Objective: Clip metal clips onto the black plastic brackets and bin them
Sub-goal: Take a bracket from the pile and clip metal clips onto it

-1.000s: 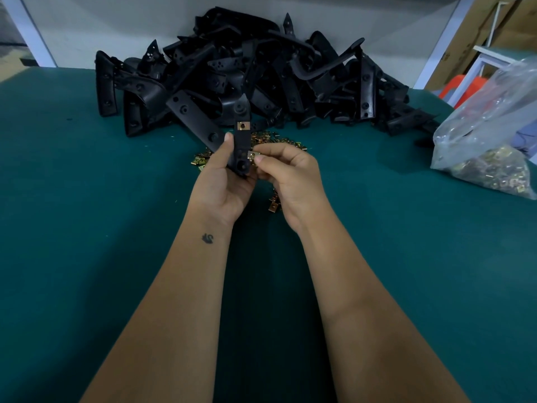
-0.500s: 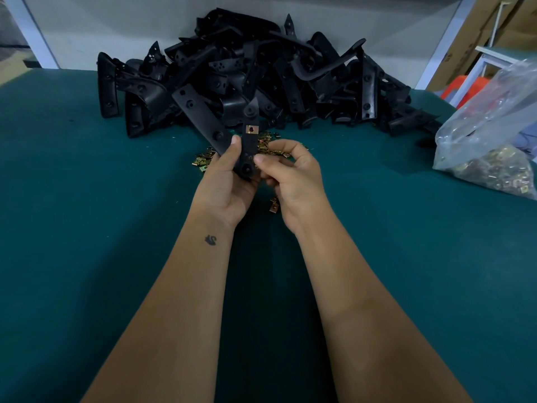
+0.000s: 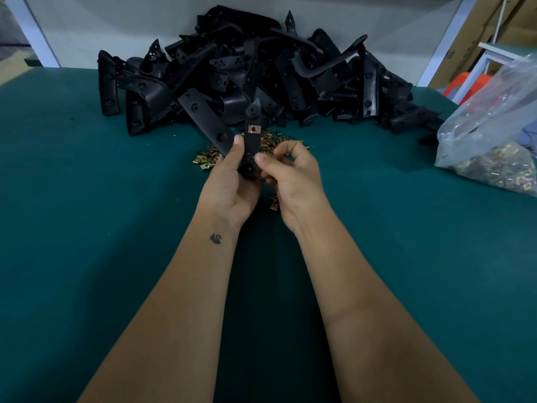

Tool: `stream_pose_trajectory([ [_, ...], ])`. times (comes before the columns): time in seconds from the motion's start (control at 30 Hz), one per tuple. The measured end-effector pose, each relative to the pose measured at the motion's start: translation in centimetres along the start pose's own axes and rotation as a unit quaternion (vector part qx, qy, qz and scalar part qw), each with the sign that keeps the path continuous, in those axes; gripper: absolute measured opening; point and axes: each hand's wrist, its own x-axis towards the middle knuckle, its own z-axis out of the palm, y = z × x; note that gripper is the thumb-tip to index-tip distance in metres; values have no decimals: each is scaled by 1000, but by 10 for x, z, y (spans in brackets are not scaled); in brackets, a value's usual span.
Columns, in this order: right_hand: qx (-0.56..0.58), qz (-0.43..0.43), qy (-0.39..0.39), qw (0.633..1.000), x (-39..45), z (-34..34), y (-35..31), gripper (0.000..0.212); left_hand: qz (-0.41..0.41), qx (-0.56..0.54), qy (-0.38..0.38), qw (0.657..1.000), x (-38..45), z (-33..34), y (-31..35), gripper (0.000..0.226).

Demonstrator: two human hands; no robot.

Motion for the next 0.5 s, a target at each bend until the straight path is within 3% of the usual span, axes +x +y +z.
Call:
stream_pose_trajectory([
  [0.13,25,6,-13,1000,1,1,2,34,-8,0,3,1000,-2,0,0,16],
  [0.5,30,28,-29,999,0,-4,-6,40,-18,-4,1,1000,-3,-1,0,27],
])
